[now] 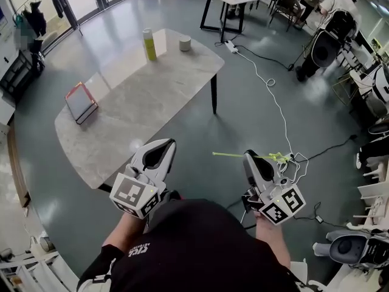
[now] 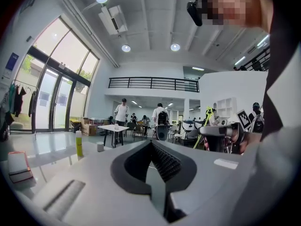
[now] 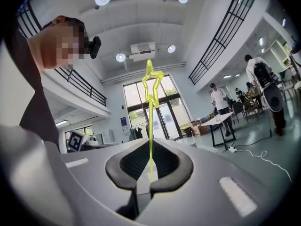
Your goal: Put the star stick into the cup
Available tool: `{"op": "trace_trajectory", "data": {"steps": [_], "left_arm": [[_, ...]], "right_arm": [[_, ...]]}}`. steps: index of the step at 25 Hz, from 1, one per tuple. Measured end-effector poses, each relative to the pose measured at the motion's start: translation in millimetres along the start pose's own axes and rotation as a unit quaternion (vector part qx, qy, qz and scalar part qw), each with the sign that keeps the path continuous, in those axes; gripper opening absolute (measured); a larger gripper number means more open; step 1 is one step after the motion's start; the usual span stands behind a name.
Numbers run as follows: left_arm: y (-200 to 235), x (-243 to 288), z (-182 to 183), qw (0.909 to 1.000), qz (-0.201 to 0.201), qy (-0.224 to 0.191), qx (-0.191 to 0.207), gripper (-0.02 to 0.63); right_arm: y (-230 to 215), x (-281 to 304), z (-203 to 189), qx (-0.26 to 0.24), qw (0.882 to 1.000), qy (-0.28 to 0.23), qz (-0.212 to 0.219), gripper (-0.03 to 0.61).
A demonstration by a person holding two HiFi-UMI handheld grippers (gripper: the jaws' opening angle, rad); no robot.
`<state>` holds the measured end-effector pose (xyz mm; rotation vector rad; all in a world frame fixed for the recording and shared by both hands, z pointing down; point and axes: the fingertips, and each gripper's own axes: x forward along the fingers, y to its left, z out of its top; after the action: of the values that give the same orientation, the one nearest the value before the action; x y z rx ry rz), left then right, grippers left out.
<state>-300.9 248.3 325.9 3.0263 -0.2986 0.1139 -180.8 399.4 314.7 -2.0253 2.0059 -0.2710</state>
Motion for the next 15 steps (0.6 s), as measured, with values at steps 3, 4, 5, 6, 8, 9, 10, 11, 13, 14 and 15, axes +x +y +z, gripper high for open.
{"op": "trace_trajectory", "data": {"steps": [3, 4, 5, 6, 8, 9, 10, 11, 13, 14, 15], "left_arm": [[-23, 10, -2, 1.0000, -0.007, 0.001, 0.002, 0.002], [-30, 14, -3, 1.0000, -0.009, 0.001, 0.002, 0.002], [-37, 17, -4, 0.9999, -0.010, 0.002, 0.002, 0.002], [-45, 20, -5, 0.9999, -0.010, 0.002, 0.002, 0.002], [-59, 24, -6, 0.9999, -0.010, 0.001, 0.005, 0.002], [-66, 26, -7, 0.9999, -0.010, 0.001, 0.009, 0.002], [-72, 28, -7, 0.9999, -0.009, 0.001, 0.011, 0.002], [-77, 31, -8, 0.9999, -0.009, 0.001, 0.012, 0.002], [-84, 33, -10, 0.9999, -0.006, 0.005, 0.012, 0.002], [-86, 34, -13, 0.9999, -0.003, 0.008, 0.013, 0.002], [-87, 35, -15, 0.9998, 0.000, 0.011, 0.015, 0.002]], "right_arm": [[-13, -22, 5, 0.003, 1.000, -0.002, -0.009, 0.029], [-18, -29, 5, 0.004, 1.000, -0.002, -0.011, 0.029], [-22, -35, 6, 0.005, 1.000, -0.002, -0.012, 0.029], [-26, -41, 5, 0.007, 1.000, -0.001, -0.012, 0.029], [-31, -52, 4, 0.007, 1.000, 0.000, -0.005, 0.029], [-33, -57, 4, 0.006, 1.000, 0.000, -0.002, 0.029], [-37, -61, 4, 0.006, 1.000, 0.001, 0.001, 0.029], [-41, -64, 3, 0.008, 1.000, 0.001, 0.003, 0.029], [-46, -70, 0, 0.017, 1.000, 0.001, 0.006, 0.029], [-48, -72, -3, 0.022, 1.000, 0.001, 0.009, 0.029], [-50, -73, -5, 0.026, 1.000, 0.001, 0.012, 0.029]]}}
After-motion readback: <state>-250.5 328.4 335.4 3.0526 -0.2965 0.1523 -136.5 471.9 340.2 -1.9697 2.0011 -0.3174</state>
